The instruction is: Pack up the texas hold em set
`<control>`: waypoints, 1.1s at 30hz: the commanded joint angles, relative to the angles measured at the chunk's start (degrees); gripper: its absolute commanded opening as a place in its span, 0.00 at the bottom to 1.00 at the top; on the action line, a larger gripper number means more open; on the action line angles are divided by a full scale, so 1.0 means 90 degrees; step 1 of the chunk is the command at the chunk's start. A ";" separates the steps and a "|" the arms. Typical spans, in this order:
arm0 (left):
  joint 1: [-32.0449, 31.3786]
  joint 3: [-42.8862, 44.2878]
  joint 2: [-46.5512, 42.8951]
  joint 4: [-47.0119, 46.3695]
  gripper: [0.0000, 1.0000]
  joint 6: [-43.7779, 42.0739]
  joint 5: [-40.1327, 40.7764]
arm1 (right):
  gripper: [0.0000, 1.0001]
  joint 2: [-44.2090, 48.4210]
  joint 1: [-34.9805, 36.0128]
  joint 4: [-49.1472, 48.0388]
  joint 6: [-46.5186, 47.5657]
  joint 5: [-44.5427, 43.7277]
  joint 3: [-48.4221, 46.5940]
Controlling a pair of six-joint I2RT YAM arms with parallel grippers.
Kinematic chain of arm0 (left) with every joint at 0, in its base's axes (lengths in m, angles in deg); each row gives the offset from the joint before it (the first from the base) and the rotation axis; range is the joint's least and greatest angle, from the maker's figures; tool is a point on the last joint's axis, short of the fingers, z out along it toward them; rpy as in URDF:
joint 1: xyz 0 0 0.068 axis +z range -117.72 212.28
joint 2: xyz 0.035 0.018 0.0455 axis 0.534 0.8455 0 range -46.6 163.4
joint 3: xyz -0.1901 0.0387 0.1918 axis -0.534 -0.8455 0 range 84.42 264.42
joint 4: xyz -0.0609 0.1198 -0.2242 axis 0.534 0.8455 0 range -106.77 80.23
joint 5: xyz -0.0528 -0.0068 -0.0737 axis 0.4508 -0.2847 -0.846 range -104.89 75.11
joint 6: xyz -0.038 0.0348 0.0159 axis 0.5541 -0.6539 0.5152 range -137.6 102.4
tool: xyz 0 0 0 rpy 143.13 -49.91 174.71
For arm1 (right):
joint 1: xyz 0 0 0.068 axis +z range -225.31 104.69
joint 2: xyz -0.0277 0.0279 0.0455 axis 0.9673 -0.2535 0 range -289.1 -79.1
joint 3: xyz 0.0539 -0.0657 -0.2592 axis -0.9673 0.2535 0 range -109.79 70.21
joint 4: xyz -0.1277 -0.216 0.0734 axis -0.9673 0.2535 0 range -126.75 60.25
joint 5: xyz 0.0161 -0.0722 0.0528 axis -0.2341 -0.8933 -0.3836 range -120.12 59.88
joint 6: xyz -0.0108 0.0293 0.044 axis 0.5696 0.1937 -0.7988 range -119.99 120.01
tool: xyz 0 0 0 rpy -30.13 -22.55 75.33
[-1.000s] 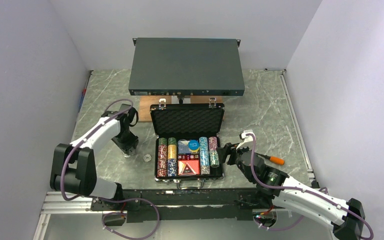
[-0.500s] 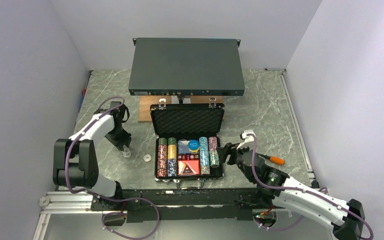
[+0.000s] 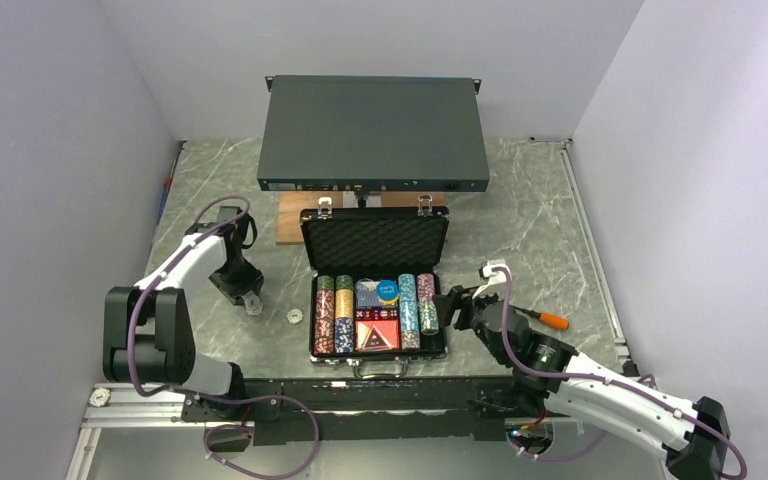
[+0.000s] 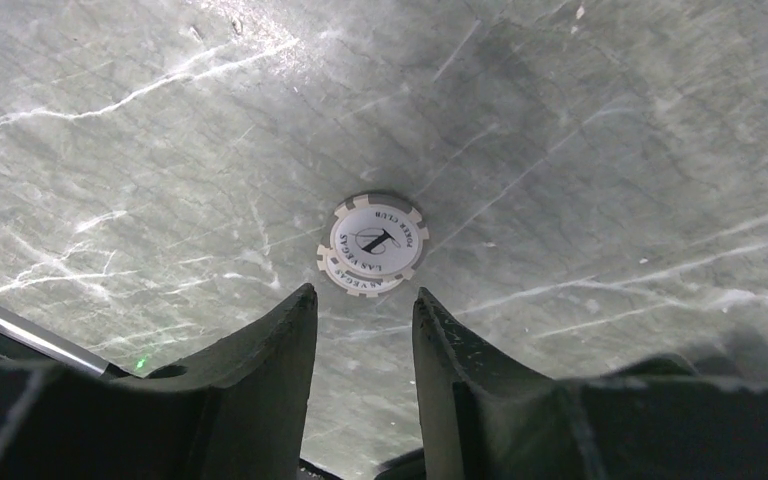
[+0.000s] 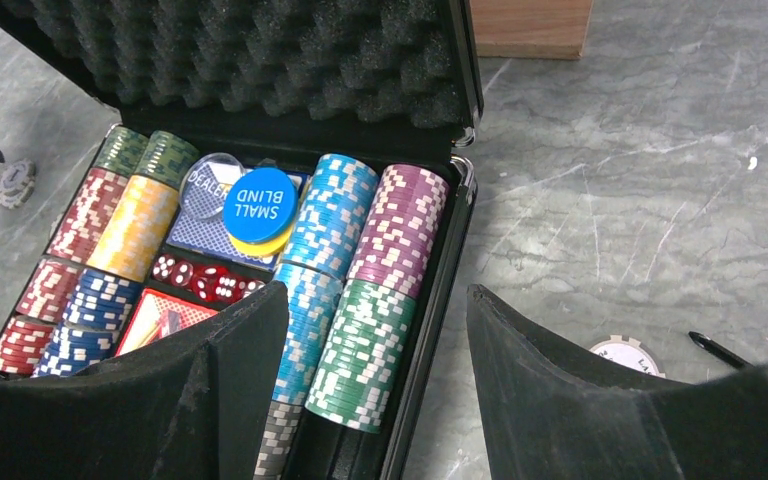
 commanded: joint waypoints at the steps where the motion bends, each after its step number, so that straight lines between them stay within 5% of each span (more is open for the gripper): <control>1: 0.0042 -0.0030 -0.0451 0.0045 0.45 -0.0157 0.0141 | 0.67 -0.0094 0.0006 -0.0293 0.0077 -0.0048 -0.0097; 18: 0.0259 -0.0397 -0.0827 0.0135 0.59 -0.0181 0.0238 | 0.67 -0.0108 0.0002 -0.0330 0.0096 0.0013 -0.0097; 27: 0.1801 -0.0755 -0.1573 0.0694 0.84 0.0492 0.1077 | 0.67 -0.0085 0.0008 -0.0327 0.0096 0.0035 -0.0084; 33: 0.2960 -0.0788 -0.1908 0.1005 0.91 0.0994 0.2318 | 0.67 -0.0014 0.0007 -0.0359 0.0104 0.0092 -0.0054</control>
